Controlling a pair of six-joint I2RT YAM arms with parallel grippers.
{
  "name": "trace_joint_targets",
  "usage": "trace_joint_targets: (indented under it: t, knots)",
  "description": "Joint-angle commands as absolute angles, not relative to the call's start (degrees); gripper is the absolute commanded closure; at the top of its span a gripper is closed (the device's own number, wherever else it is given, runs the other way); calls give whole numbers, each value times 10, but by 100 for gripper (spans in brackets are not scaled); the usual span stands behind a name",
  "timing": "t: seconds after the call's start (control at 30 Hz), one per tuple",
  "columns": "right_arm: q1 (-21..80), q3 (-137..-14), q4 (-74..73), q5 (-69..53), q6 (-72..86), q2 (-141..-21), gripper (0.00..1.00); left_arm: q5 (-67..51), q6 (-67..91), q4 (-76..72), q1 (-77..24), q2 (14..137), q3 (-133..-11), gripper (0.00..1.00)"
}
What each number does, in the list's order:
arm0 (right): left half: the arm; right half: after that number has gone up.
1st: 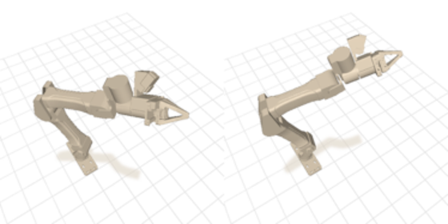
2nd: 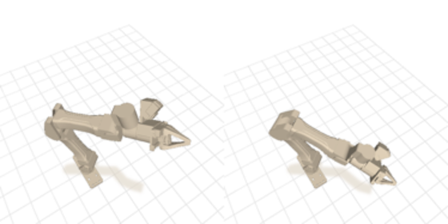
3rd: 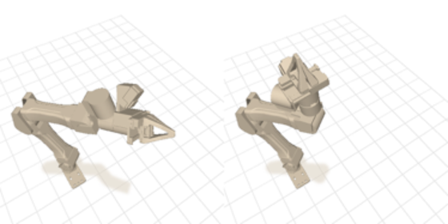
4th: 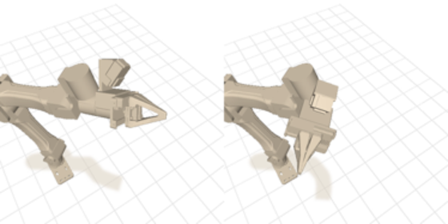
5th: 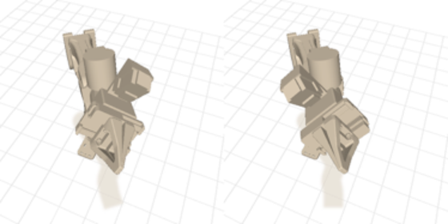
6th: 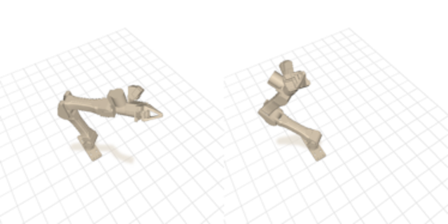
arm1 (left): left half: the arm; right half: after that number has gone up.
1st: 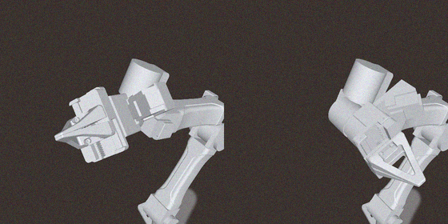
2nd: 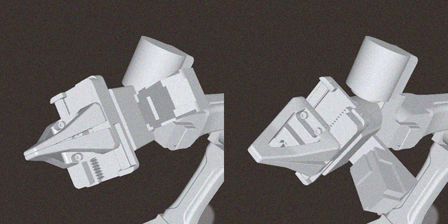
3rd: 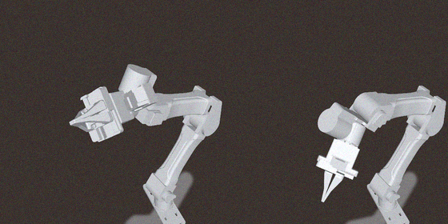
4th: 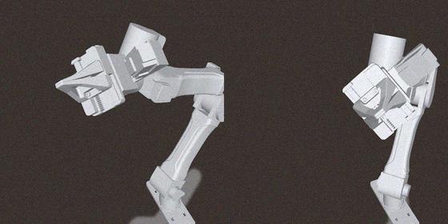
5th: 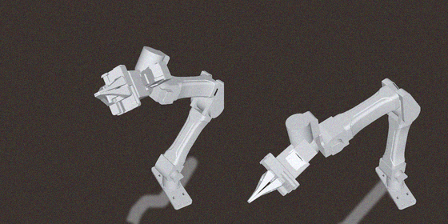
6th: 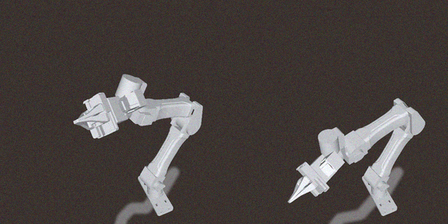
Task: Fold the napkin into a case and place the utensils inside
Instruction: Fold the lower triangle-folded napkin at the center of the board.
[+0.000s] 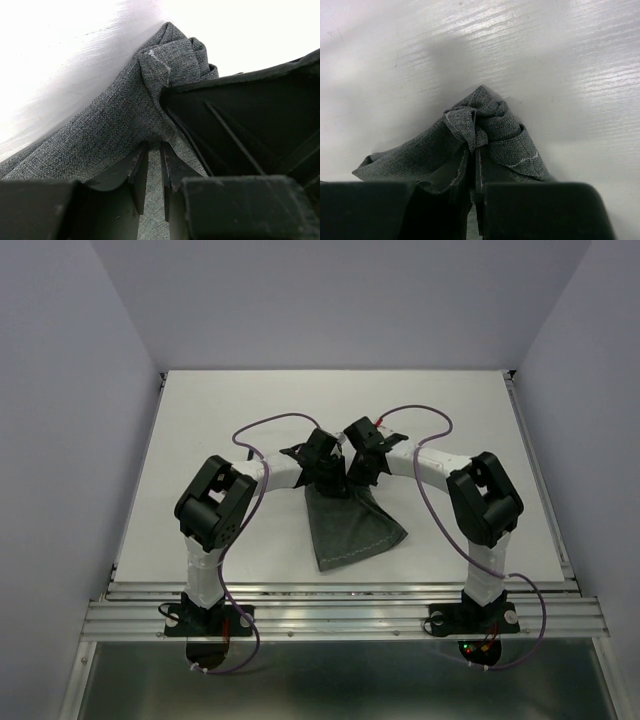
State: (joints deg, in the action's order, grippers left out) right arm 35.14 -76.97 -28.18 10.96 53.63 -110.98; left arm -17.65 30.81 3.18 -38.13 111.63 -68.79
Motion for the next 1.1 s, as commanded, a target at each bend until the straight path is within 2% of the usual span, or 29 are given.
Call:
trace_joint_targets:
  t: [0.0, 0.4, 0.77, 1.0, 1.07]
  knots:
    - [365, -814, -320, 159, 573, -1129, 99, -173, 285, 71, -387, 1121, -669, 72]
    - [381, -823, -346, 207, 613, -1121, 99, -171, 280, 68, -381, 1114, -664, 72]
    - [387, -799, -343, 227, 640, -1149, 99, -153, 298, 64, -377, 1028, -630, 71]
    - [387, -809, -346, 236, 640, -1157, 99, -151, 349, 31, -377, 946, -565, 62]
    - [387, -821, -355, 237, 643, -1165, 99, -163, 376, 5, -376, 920, -546, 54]
